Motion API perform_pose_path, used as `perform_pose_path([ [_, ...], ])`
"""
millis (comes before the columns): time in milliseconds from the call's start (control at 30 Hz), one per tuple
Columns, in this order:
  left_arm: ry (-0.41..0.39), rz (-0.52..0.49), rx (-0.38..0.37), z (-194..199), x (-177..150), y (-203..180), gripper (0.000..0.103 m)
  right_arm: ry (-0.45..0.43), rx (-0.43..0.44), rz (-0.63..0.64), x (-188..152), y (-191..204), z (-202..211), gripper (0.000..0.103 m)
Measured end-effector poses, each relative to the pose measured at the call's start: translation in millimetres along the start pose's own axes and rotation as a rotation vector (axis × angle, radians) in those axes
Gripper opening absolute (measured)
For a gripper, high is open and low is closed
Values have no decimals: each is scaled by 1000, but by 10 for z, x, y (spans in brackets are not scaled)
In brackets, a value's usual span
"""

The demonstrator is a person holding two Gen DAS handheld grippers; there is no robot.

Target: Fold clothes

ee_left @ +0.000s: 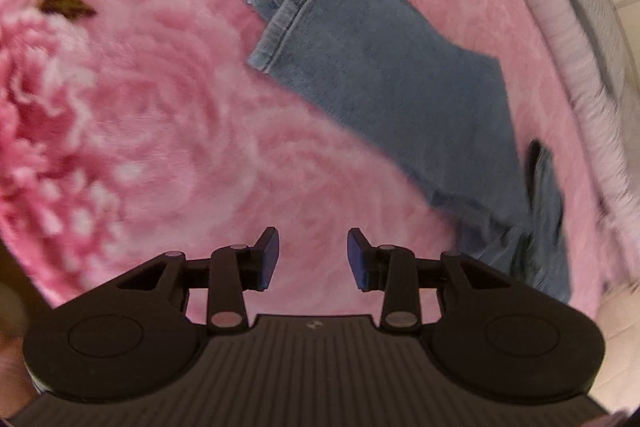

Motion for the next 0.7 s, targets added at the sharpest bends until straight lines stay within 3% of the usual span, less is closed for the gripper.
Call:
perform_pose_path([
  [167, -99, 108, -86, -129, 128, 51, 32, -39, -19, 63, 30, 188, -289, 44],
  [400, -232, 253, -122, -460, 222, 101, 32, -83, -45, 96, 21, 281, -539, 44],
  [500, -277, 218, -98, -536, 219, -8, 35, -141, -80, 146, 11, 338, -549, 44],
  [667, -330, 136, -42, -679, 209, -246, 56, -262, -160, 264, -38, 432, -542, 44],
  [700, -336, 117, -24, -715, 205, -296, 56, -286, -177, 290, -61, 443, -535, 44],
])
Point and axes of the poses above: each gripper's, at about its wrist camera, not at the fingertips, and z roughly against the way its jaws point, y to its left, x to its top, the point moved 1 cm from there along -z, roughly the way its jaws point, and after that the axes turned 15 degrees about -x, right-handed, at the moved point
